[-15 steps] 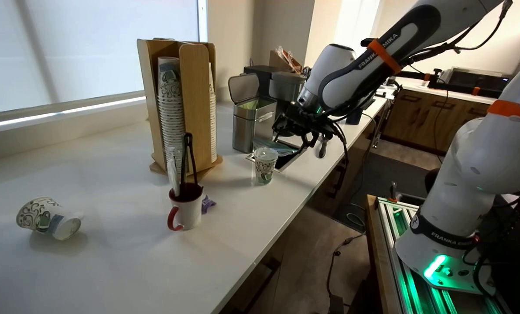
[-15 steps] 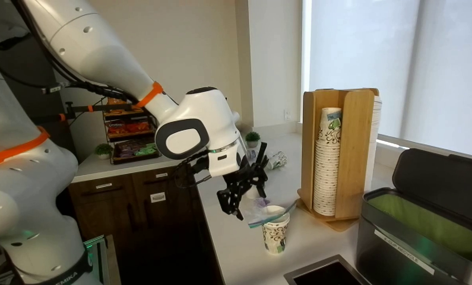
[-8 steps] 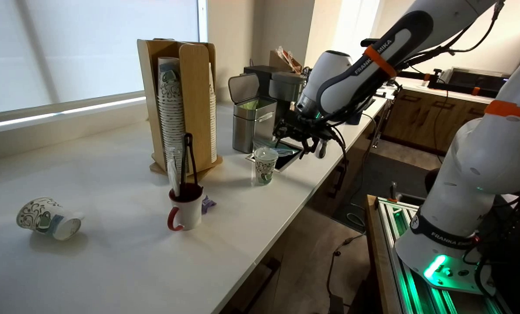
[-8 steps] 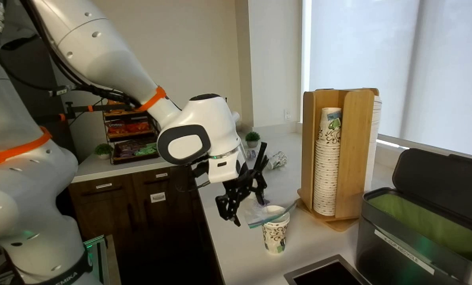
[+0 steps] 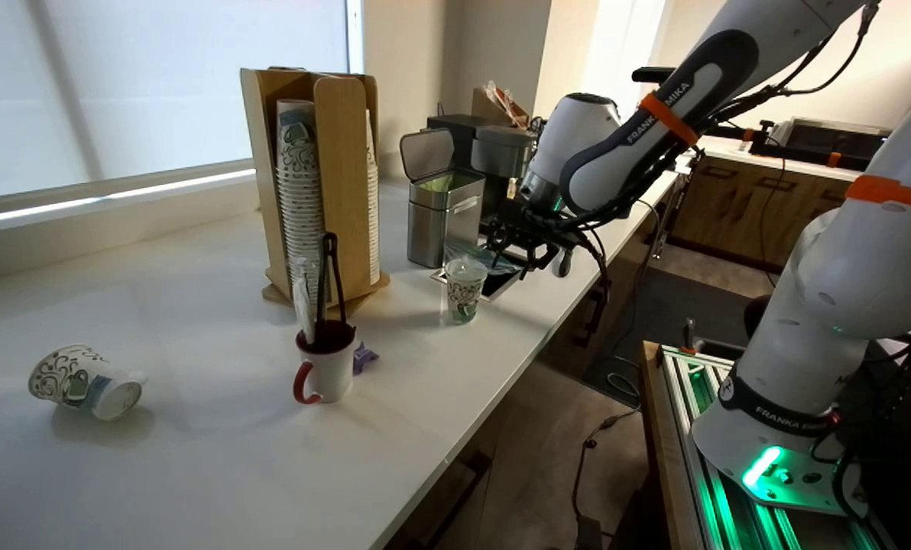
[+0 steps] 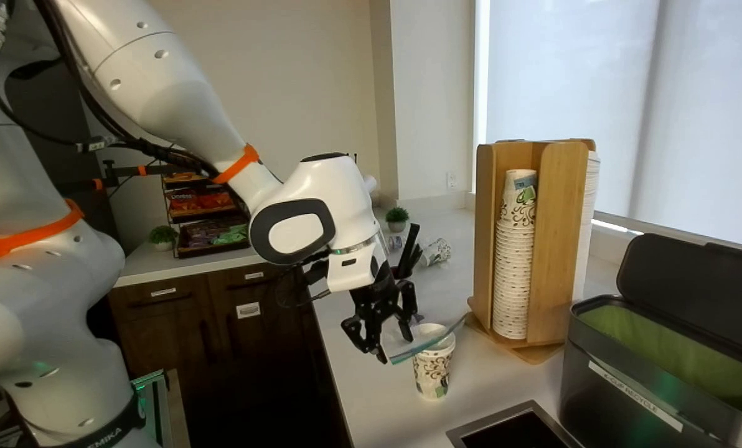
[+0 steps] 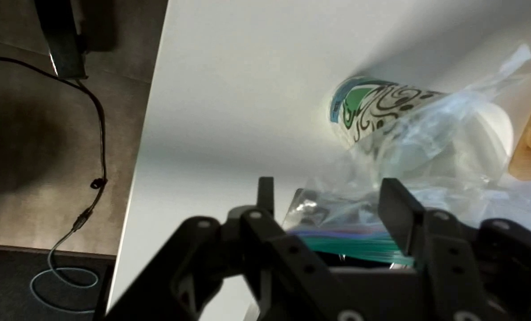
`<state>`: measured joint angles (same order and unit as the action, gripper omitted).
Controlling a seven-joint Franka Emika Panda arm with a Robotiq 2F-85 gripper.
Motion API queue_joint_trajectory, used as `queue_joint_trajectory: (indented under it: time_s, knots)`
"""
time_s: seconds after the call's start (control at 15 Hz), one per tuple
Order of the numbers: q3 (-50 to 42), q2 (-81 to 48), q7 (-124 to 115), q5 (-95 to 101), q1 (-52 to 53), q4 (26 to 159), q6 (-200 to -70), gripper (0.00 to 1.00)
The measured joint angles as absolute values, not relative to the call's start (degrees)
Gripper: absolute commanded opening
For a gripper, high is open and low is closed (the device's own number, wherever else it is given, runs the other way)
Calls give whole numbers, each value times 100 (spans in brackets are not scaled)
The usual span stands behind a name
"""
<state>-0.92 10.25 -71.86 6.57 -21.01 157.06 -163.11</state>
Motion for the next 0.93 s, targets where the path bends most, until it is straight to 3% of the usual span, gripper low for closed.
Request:
queue_joint_trajectory:
  time_s: [0.27, 0.33, 0.93]
  knots:
    - [-69, 1048, -7664, 1268, -2253, 15704, -16314, 2]
    - [-61, 1062, -7774, 1403, -2286, 15704, -16314, 0]
    - [36, 1177, -8245, 2106, -2405, 15446, -16314, 0]
